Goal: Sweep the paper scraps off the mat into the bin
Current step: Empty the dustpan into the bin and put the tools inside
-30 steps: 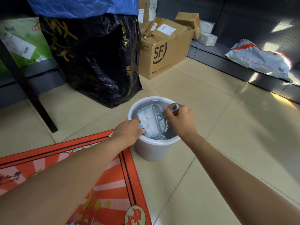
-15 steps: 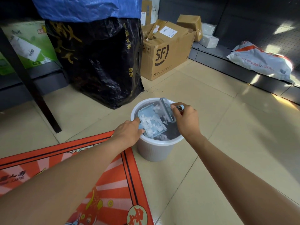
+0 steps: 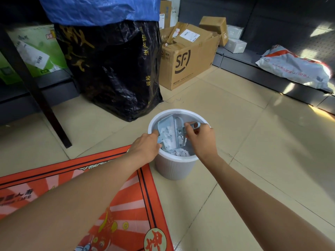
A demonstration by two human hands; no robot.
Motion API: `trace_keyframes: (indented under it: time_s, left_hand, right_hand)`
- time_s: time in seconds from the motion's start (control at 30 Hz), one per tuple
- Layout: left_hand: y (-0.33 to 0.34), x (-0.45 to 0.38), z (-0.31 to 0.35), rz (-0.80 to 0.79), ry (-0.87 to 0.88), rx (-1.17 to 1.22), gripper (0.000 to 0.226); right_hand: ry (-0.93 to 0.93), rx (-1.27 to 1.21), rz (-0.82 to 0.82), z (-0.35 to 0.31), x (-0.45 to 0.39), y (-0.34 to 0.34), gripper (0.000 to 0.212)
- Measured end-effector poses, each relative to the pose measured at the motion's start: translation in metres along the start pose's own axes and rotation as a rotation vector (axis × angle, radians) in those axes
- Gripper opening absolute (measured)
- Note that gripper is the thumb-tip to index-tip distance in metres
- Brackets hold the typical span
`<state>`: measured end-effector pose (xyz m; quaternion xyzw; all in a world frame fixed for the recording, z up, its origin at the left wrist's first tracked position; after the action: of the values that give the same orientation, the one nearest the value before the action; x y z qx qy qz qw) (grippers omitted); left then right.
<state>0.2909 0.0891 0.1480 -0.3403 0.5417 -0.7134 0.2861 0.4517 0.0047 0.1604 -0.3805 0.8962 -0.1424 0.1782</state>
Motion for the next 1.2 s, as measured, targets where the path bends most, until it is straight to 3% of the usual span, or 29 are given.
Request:
trace_keyframes:
  time_s: [0.2,0.57,0.63,0.77,0.97,1.2]
  left_hand:
    - [-0.002,0.001,-0.001,0.049,0.012,-0.021,0.038]
    - [-0.012,0.005,0.003,0.064,0.021,-0.067,0.035]
    - [-0.014,0.007,0.005,0.047,0.016,-0.076,0.035]
    - [-0.018,0.01,0.011,0.048,0.023,-0.102,0.029]
    - [-0.029,0.013,0.007,0.094,0.005,-0.128,0.02]
    - [-0.037,0.014,0.002,0.129,0.008,-0.147,0.022]
  right_hand:
    - [0.038,0.037,-0.023,0.014,0.002,-0.008,0.024]
    - [0.078,-0.137,0.198,0.006,0.01,-0.023,0.036]
    - [0.087,-0.177,0.177,-0.002,0.019,-0.02,0.044]
    - [0.07,-0.276,0.08,-0.009,0.039,-0.001,0.03]
    - [0.067,-0.242,0.075,-0.002,0.037,0.004,0.029]
    - [0.204,-0.098,0.21,0.034,0.021,-0.011,0.033]
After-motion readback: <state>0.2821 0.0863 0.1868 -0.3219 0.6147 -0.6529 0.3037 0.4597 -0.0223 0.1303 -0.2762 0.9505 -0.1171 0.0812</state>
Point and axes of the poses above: each hand's wrist, its own x-axis away from the middle knuckle, its own y-axis out of the palm, z = x × y, the point moved 3 cm from there along -x, towards the middle knuckle, and after that the axes turned 14 degrees about -x, right-handed, at the moved point
